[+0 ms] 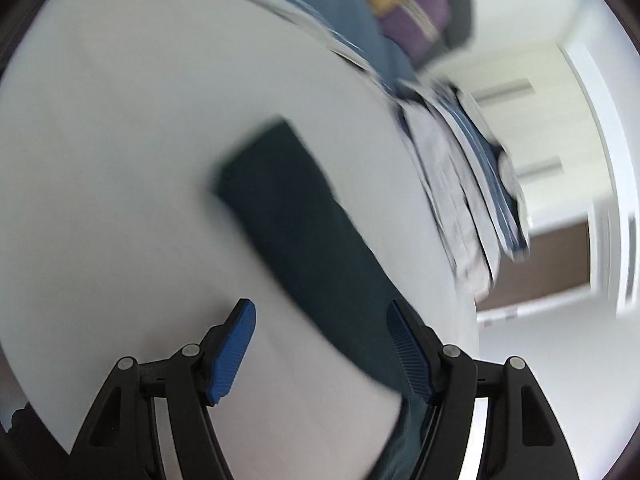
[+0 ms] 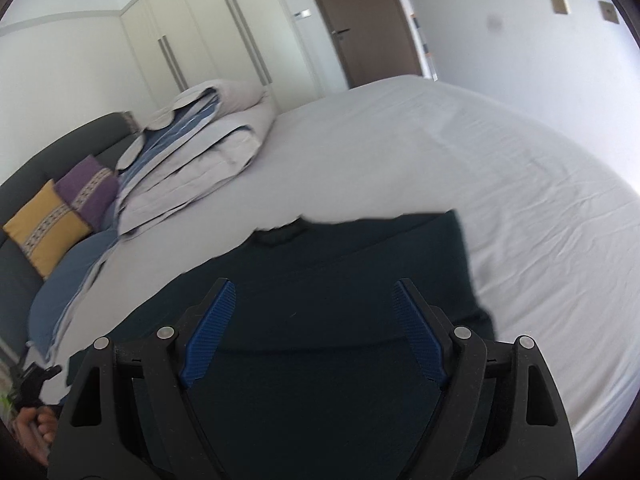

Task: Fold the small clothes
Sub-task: 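Grasp the other sleeve cuff with the left gripper and fold it across the body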

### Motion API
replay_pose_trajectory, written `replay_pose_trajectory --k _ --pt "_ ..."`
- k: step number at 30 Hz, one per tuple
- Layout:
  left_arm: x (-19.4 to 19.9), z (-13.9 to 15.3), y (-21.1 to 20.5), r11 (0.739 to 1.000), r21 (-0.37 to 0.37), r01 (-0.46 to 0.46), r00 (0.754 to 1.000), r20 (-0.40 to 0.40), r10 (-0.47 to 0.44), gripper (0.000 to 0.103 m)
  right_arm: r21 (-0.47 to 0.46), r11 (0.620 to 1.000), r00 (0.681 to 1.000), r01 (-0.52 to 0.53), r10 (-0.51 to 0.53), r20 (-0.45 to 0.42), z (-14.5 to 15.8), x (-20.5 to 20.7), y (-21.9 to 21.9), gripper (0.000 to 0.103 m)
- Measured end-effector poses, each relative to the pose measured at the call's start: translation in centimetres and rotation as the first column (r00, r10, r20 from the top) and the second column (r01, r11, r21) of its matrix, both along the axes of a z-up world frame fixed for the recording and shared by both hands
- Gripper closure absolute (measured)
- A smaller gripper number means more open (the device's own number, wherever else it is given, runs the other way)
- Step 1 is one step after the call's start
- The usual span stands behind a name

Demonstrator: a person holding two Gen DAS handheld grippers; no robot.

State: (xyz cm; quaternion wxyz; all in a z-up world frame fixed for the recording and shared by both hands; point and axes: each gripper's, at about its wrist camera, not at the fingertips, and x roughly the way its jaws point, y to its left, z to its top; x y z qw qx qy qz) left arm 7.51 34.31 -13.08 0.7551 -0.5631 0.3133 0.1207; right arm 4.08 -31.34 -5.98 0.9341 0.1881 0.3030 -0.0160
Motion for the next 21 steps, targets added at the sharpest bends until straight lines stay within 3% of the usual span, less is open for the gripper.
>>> replay_pose_trajectory --k 3,7,9,10,11,17,20,21 --pt "0.0 -1.8 1.3 0.992 -0.093 -0.083 0.996 0.008 0.084 0.033 -0.01 0.999 0.999 -0.043 0.042 -0.005 0.4 -1.8 3.1 0.023" --pt "2.1 -1.8 2.0 0.992 -0.077 -0.099 0.995 0.0 0.1 0.042 0.0 0.997 0.997 -0.073 0.073 -0.006 0.7 -2.9 5.6 0.024" --pt "3.2 -1.8 2.5 0.995 -0.049 -0.085 0.996 -0.013 0.084 0.062 0.0 0.997 0.997 -0.078 0.078 -0.002 0.9 -3.2 6.2 0.026" --pt "3.5 -2.0 2.5 0.996 -0.044 -0.079 0.996 -0.03 0.078 0.079 0.003 0.997 0.997 -0.08 0.08 -0.002 0.9 -3.4 6.4 0.026" --pt "3.7 -2.1 2.6 0.997 -0.034 -0.075 0.996 -0.051 0.073 0.09 0.006 0.997 0.997 -0.082 0.082 -0.002 0.9 -3.5 6.3 0.026" --pt "5.3 2.2 -0.1 0.981 0.194 -0.009 0.998 -0.059 0.021 0.095 0.043 0.997 0.998 -0.061 0.062 -0.01 -0.2 -4.0 4.1 0.032" --pt "7.1 5.8 -3.5 0.95 0.308 0.06 0.998 -0.044 -0.049 0.095 0.082 0.996 0.999 -0.032 0.034 -0.021 -1.4 -4.6 2.2 0.032" --pt "8.1 7.5 -5.6 0.925 0.365 0.102 0.995 -0.034 -0.096 0.095 0.086 0.996 0.999 -0.022 0.025 -0.025 -1.7 -4.8 1.7 0.032"
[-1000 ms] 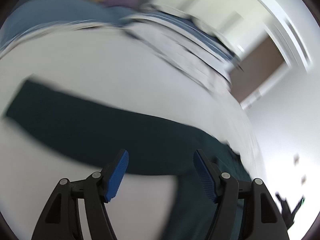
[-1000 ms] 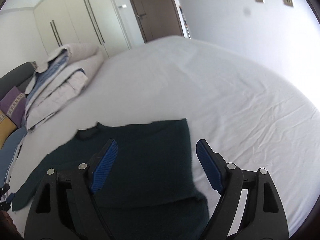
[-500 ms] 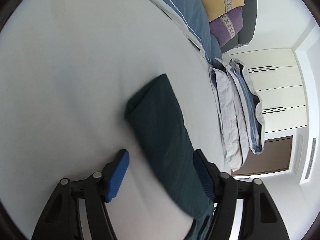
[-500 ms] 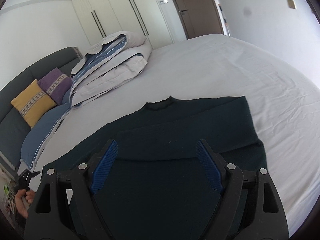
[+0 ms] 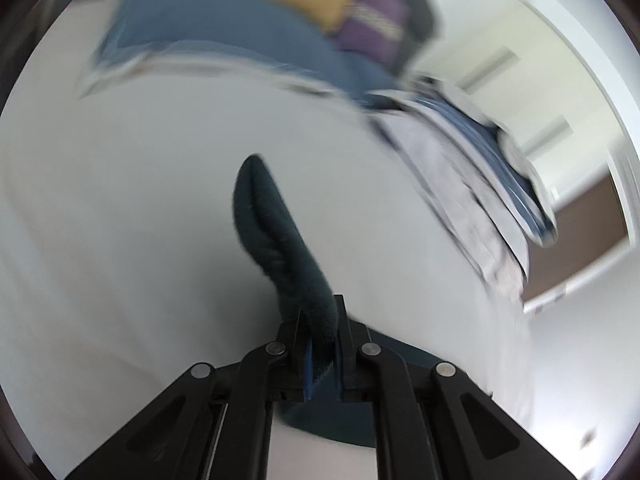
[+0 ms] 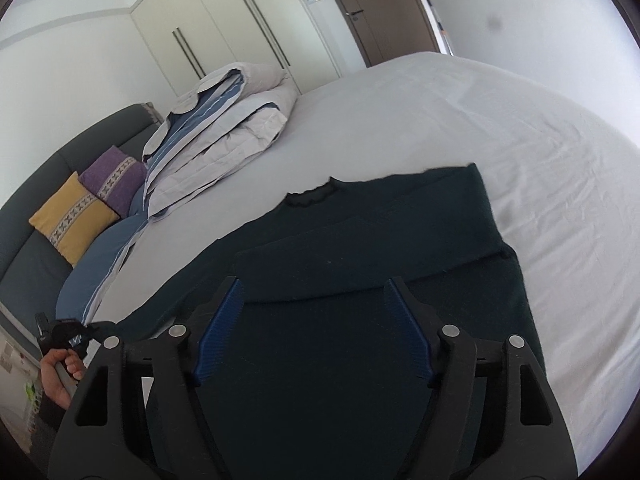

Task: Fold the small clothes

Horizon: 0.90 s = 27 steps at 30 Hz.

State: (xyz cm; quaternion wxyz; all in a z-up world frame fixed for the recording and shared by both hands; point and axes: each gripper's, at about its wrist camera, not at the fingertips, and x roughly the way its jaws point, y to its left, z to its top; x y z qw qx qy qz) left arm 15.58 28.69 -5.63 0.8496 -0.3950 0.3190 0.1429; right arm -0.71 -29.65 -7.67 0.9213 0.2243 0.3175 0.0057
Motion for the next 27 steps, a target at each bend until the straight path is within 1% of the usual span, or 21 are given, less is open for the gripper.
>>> replay_pose_trajectory --k 2,3,4,5,7,8,9,10,11,12,13,14,15,16,17,18,20,22,23,25,27 --pt "1.4 2.6 -4.3 0.99 0.098 0.097 0.995 0.02 -0.099 0.095 0.007 1.0 1.0 0.022 -0.022 -0.004 -0.6 -0.7 -1.3 0.032" --pt "2.2 4.1 -7.7 0.971 0.17 0.168 0.984 0.024 -0.175 0.095 0.009 0.999 1.0 0.031 -0.031 -0.005 -0.9 -1.1 -1.8 0.032" --pt "2.8 5.3 -11.4 0.944 0.236 0.233 0.969 0.025 -0.245 0.095 0.013 0.999 0.999 0.046 -0.046 -0.006 -1.2 -1.6 -2.7 0.032" --pt "3.0 5.9 -13.9 0.922 0.273 0.274 0.956 0.024 -0.292 0.095 0.02 0.998 0.998 0.057 -0.057 -0.007 -1.4 -2.0 -3.2 0.032" --pt "3.4 6.6 -21.3 0.845 0.356 0.399 0.902 0.015 -0.432 0.095 0.037 0.996 0.997 0.083 -0.082 -0.011 -1.9 -2.9 -4.5 0.032" --pt "3.3 6.6 -24.6 0.808 0.381 0.449 0.873 0.005 -0.487 0.094 0.04 0.994 0.995 0.097 -0.097 -0.012 -2.1 -3.3 -5.2 0.032" --pt "3.1 6.0 -28.4 0.766 0.399 0.505 0.837 -0.01 -0.547 0.094 0.043 0.993 0.994 0.108 -0.108 -0.015 -2.3 -3.7 -5.8 0.032" --pt "3.1 5.4 -31.1 0.734 0.407 0.544 0.81 -0.028 -0.585 0.092 0.047 0.992 0.993 0.118 -0.118 -0.02 -2.6 -4.0 -6.4 0.032" --pt "3.0 4.4 -33.7 0.697 0.415 0.585 0.782 -0.059 -0.621 0.087 0.051 0.991 0.992 0.123 -0.122 -0.027 -2.9 -4.2 -6.9 0.032" --pt "3.1 2.8 -36.6 0.649 0.418 0.636 0.744 -0.111 -0.658 0.082 0.054 0.991 0.992 0.126 -0.124 -0.037 -3.2 -4.4 -7.3 0.032" --pt "3.1 1.6 -38.2 0.618 0.414 0.669 0.719 -0.148 -0.679 0.067 0.054 0.99 0.99 0.132 -0.13 -0.048 -3.5 -4.6 -7.8 0.032" --pt "3.0 0.3 -39.7 0.587 0.409 0.698 0.694 -0.187 -0.695 0.05 0.053 0.99 0.99 0.134 -0.131 -0.056 -3.8 -4.6 -8.1 0.032" --pt "2.7 -1.1 -40.8 0.563 0.404 0.72 0.676 -0.229 -0.7 0.044 0.053 0.99 0.989 0.134 -0.13 -0.065 -4.0 -4.6 -8.3 0.032" --pt "2.5 -1.8 -41.0 0.557 0.401 0.727 0.671 -0.247 -0.699 0.04 0.056 0.989 0.989 0.135 -0.13 -0.074 -4.3 -4.6 -8.6 0.032" --pt "2.0 -2.2 -40.7 0.558 0.393 0.731 0.669 -0.252 -0.7 0.038 0.062 0.989 0.989 0.133 -0.128 -0.079 -4.6 -4.5 -8.7 0.032" --pt "1.5 -2.4 -40.1 0.563 0.386 0.731 0.669 -0.246 -0.701 0.035 0.067 0.989 0.989 0.129 -0.123 -0.082 -4.8 -4.4 -8.8 0.032" --pt "0.2 -2.1 -38.5 0.581 0.378 0.721 0.679 -0.219 -0.7 0.022 0.088 0.99 0.991 0.114 -0.106 -0.086 -5.3 -3.5 -8.5 0.031" --pt "-1.2 -1.4 -36.4 0.604 0.384 0.698 0.697 -0.172 -0.696 0.018 0.121 0.989 0.993 0.081 -0.071 -0.09 -5.6 -1.8 -7.3 0.03" --pt "-1.8 -1.2 -35.4 0.615 0.381 0.69 0.704 -0.158 -0.692 0.018 0.136 0.989 0.995 0.059 -0.047 -0.086 -5.6 -0.9 -6.7 0.03" --pt "-3.1 -1.1 -33.1 0.647 0.358 0.673 0.723 -0.136 -0.677 0.019 0.176 0.984 0.995 -0.008 0.026 -0.099 -6.0 2.2 -5.0 0.03" --pt "-3.3 -1.4 -30.8 0.689 0.316 0.653 0.747 -0.119 -0.654 0.019 0.186 0.981 0.989 -0.048 0.073 -0.127 -6.3 4.9 -3.3 0.03"
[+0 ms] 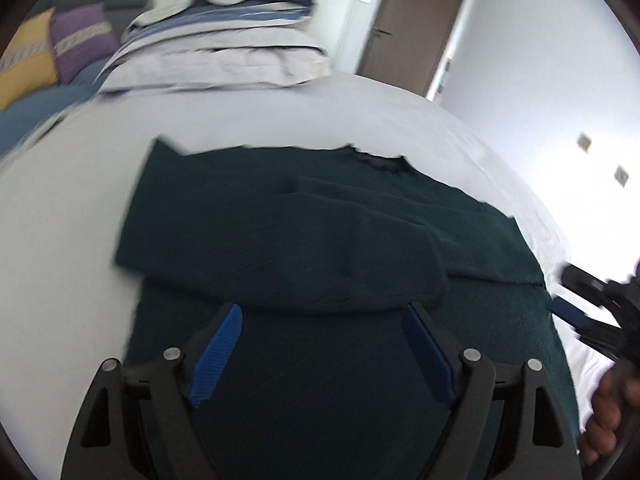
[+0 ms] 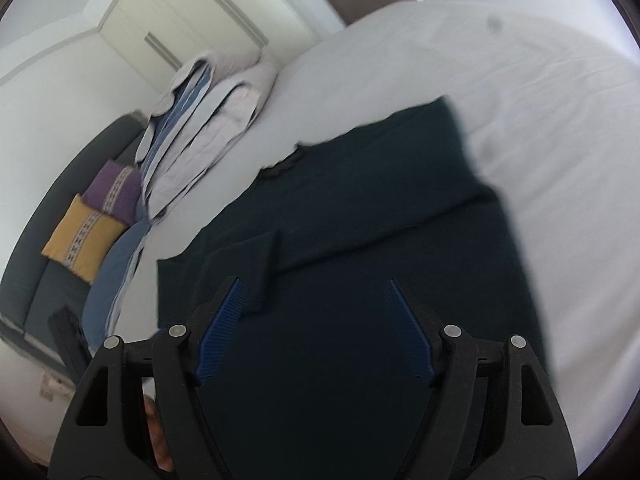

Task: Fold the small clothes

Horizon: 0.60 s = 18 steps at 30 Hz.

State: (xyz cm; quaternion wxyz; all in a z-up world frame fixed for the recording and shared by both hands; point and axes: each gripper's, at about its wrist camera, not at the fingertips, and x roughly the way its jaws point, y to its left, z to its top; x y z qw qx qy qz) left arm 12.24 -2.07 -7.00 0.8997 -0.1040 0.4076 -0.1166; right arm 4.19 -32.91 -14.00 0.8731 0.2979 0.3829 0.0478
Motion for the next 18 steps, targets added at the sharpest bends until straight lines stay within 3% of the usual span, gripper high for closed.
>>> replay_pose_trajectory --k 4,8,14,18 --pt "-1.0 -0.4 4.0 0.997 -0.053 -0.06 0.998 -0.03 0.058 0.024 -0.006 0.996 0.993 -0.093 0.092 -0.071 -1.7 6.2 4.2 0.03" --pt "-1.7 -0.6 7.1 0.993 -0.07 -0.099 0.994 -0.043 0.096 0.024 -0.014 0.994 0.977 -0.11 0.106 -0.184 -4.9 10.6 6.4 0.034" --pt "-1.7 -0.2 9.4 0.987 -0.099 -0.128 0.991 -0.042 0.124 0.024 -0.08 0.987 0.967 -0.139 0.117 -0.225 -6.4 11.9 8.6 0.087" --pt "-1.6 0.2 10.4 0.983 -0.113 -0.147 0.989 -0.034 0.145 0.024 -0.151 0.973 0.975 -0.175 0.149 -0.164 -3.2 11.5 9.0 0.096"
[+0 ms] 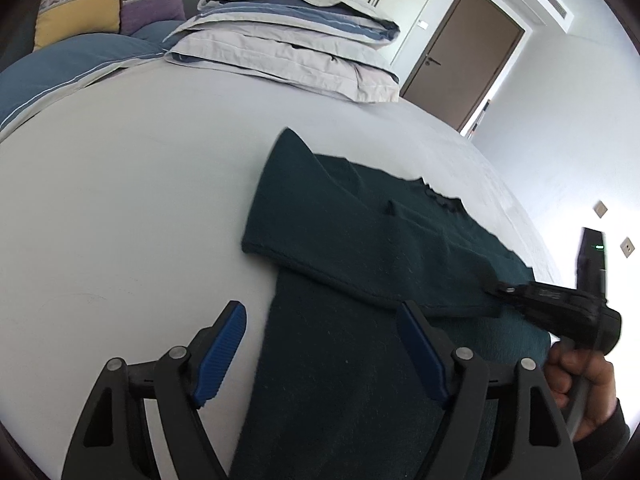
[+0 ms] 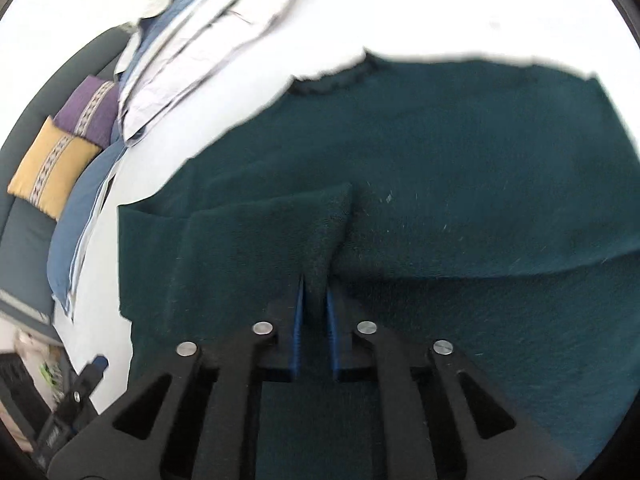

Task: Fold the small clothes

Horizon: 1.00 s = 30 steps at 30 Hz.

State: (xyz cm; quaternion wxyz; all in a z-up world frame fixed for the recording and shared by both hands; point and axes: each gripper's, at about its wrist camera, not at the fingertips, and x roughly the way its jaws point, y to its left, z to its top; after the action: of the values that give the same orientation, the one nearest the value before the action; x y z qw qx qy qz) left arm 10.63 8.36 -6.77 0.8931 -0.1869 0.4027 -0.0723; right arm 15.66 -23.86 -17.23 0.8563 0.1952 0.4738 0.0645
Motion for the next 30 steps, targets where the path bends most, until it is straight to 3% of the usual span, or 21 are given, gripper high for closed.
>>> replay_pose_trajectory --k 4,9,12,16,23,26,30 --pt "0.7 0.6 0.5 1.0 -0.005 -0.013 1.0 0.013 0.013 0.024 -0.086 0.996 0.994 -0.03 0.039 0.104 4.8 0.2 -0.3 0.097" --pt "2.3 1.0 1.0 0.999 0.019 -0.033 0.999 0.023 0.032 0.024 -0.133 0.991 0.99 -0.003 0.023 0.142 6.9 1.2 -2.8 0.097" --pt "3.8 1.0 1.5 0.998 0.042 -0.048 0.999 0.018 0.048 0.029 -0.132 0.991 0.993 0.033 -0.017 0.12 5.9 2.0 -5.2 0.097" --pt "6.9 0.5 2.0 0.996 0.063 -0.058 0.998 -0.023 0.06 0.037 -0.112 0.991 0.997 0.071 -0.067 0.04 1.8 3.2 -8.3 0.097" --pt "13.7 -0.7 1.2 0.991 0.129 -0.039 0.995 -0.085 0.051 0.037 -0.076 0.993 0.995 0.094 -0.092 0.03 -1.5 3.2 -9.9 0.097" --pt "16.8 -1.8 -0.3 0.978 0.209 -0.017 0.994 -0.102 0.04 0.037 -0.094 0.993 0.997 0.075 -0.072 0.03 -2.1 3.3 -9.7 0.096" --pt "19.9 -3.1 -1.2 0.978 0.207 -0.002 0.987 -0.154 0.035 0.037 -0.086 0.995 0.998 0.055 -0.052 0.032 -2.2 3.1 -9.8 0.093"
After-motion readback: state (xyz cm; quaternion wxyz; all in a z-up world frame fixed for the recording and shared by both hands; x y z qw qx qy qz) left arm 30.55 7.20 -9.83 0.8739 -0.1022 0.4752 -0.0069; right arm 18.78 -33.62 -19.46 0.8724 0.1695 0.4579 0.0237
